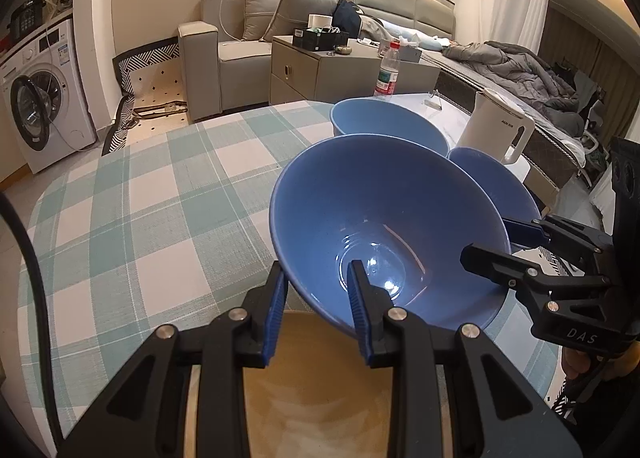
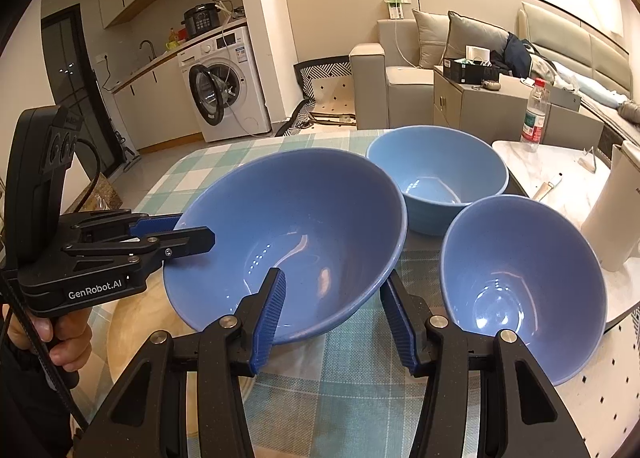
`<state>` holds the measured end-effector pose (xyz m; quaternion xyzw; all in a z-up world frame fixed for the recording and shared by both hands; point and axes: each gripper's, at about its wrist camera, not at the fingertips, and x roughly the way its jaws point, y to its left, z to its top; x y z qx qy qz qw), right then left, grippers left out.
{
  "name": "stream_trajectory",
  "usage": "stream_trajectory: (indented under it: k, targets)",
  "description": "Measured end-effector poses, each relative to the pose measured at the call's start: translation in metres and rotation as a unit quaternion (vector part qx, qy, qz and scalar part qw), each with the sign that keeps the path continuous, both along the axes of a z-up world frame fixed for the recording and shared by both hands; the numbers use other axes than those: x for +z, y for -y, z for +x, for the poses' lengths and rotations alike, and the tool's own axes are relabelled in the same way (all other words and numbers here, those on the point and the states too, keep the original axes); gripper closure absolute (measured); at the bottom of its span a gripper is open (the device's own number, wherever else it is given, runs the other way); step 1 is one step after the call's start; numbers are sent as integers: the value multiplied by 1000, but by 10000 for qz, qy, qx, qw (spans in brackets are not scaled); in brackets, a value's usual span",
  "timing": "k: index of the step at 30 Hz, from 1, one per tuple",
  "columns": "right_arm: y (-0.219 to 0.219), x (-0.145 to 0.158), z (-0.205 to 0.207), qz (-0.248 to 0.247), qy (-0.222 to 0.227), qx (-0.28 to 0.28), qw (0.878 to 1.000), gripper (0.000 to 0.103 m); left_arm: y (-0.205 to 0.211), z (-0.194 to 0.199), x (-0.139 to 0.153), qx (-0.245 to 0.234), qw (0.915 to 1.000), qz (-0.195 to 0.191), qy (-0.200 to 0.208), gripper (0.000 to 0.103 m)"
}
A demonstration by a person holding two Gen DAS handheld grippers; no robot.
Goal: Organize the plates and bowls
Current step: 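Lift the gripped blue bowl off the tablecloth with both grippers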
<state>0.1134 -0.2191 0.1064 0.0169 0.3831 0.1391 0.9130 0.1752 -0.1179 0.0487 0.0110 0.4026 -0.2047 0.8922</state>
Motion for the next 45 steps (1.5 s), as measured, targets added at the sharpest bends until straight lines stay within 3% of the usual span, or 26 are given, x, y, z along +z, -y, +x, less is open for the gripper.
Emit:
stream_trajectory:
  k: [45]
  targets:
    - [28,56,-30,-88,460,-233,9986,52,29,-20,45,-179,9988,-15,453,73]
